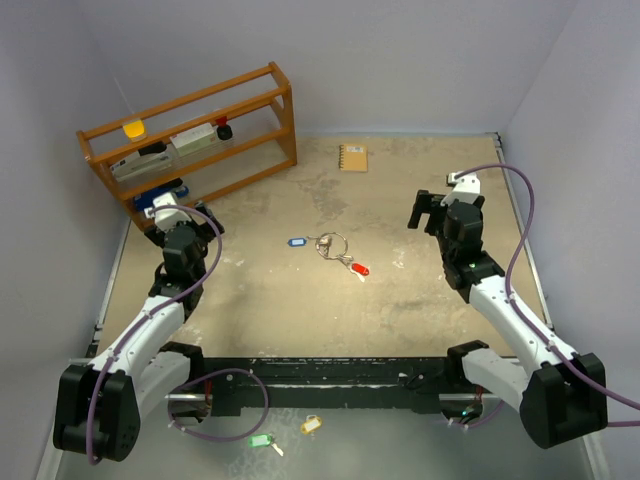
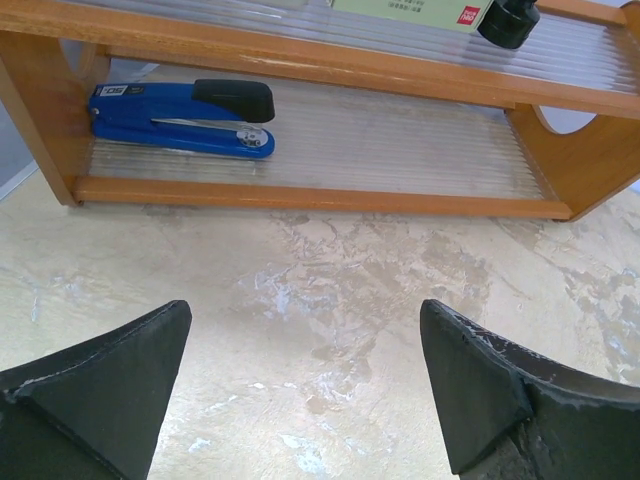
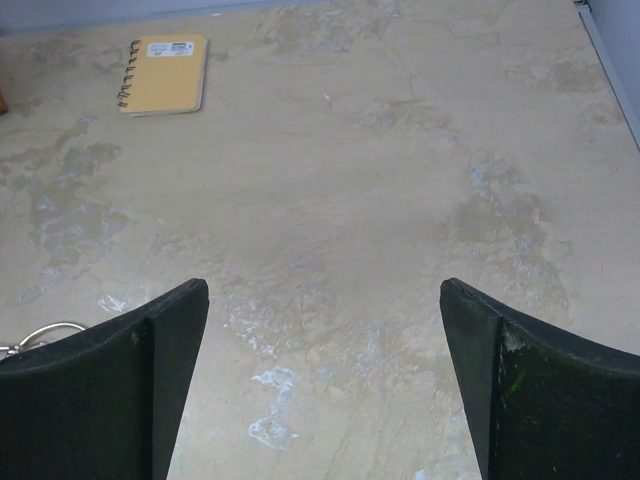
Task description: Remove the keys from the keyring
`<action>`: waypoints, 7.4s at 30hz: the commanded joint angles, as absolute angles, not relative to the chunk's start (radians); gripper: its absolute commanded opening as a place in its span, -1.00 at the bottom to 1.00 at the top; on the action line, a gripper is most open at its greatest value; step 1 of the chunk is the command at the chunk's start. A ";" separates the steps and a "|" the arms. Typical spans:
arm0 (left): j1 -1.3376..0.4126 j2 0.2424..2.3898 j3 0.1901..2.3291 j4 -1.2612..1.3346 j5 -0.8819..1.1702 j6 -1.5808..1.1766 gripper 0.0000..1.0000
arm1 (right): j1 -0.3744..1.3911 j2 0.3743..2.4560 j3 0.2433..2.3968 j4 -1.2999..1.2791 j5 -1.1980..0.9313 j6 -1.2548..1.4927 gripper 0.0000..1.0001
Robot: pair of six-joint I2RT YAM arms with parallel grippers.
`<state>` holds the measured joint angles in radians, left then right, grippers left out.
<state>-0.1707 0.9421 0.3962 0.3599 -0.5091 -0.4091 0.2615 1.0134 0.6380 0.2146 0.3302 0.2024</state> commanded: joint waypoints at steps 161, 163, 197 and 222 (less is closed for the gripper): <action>-0.170 0.781 0.431 0.529 -0.005 -0.597 -0.53 | 0.630 1.571 0.673 0.192 0.010 0.175 0.16; -0.169 0.780 0.430 0.529 -0.007 -0.597 -0.54 | 0.629 1.572 0.669 0.190 0.011 0.180 0.10; -0.169 0.762 0.427 0.512 -0.046 -0.590 -0.54 | 0.681 1.737 0.803 0.093 0.028 0.198 -0.45; -0.176 0.935 0.499 0.700 0.170 -0.553 -0.56 | 0.756 1.315 1.103 -0.096 0.108 0.080 -1.00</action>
